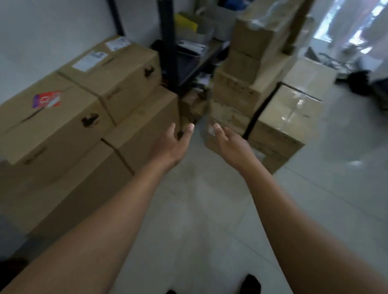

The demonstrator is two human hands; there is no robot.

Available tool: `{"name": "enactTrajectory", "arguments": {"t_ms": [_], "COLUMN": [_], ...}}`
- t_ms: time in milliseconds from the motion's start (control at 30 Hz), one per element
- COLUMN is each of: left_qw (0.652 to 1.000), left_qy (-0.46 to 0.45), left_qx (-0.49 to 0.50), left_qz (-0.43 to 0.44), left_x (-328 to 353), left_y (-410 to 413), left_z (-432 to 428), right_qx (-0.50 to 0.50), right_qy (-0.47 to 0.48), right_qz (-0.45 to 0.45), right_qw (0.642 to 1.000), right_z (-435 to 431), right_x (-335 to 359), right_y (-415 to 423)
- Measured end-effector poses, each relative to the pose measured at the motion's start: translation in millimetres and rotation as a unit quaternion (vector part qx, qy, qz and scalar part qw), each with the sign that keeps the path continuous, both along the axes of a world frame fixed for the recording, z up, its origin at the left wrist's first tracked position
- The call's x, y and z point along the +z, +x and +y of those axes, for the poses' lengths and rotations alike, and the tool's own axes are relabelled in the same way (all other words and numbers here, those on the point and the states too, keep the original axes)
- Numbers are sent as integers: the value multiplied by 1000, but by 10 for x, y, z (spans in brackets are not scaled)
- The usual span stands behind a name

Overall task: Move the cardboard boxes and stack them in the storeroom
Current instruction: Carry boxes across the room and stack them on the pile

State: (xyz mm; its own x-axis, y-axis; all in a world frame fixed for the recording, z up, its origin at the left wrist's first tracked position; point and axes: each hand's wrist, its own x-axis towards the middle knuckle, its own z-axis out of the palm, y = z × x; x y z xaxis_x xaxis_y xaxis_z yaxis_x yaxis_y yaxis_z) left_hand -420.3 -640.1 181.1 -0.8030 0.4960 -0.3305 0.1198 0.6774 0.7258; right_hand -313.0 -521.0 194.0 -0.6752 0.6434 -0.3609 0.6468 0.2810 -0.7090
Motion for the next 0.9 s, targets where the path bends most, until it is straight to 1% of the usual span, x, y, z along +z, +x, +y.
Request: {"name": "enactTrajectory", "arguments": {"t_ms": [133, 233, 367, 467, 667, 900], "left_qw": [999, 997, 997, 998, 999, 997], "left_qy": [18, 5, -3, -10, -16, -20], "left_qx": [-39, -79, -80, -61, -27, 32], "left_qz": [-13, -13, -11, -19, -45, -70], "left_x": [-29, -67, -150, -222, -471, -914], "left_y": [407, 763, 1143, 1330, 1355, 981], "left_z": [758, 1457, 2320, 2902, 3715, 4579], "right_qx": [-48, -85, -93, -91, -51, -18], "right_qy": [10, 8, -4, -13, 0, 4], "right_qz": [15, 19, 17, 13, -3, -25], "right_qw": [999, 996, 996, 996, 999, 1000], "right_z": [638, 1297, 2161, 2755, 3717, 4820], "right_x": [-9, -64, -146, -221, -366, -752], "right_y": [531, 950, 1323, 1509, 1532, 1071]}}
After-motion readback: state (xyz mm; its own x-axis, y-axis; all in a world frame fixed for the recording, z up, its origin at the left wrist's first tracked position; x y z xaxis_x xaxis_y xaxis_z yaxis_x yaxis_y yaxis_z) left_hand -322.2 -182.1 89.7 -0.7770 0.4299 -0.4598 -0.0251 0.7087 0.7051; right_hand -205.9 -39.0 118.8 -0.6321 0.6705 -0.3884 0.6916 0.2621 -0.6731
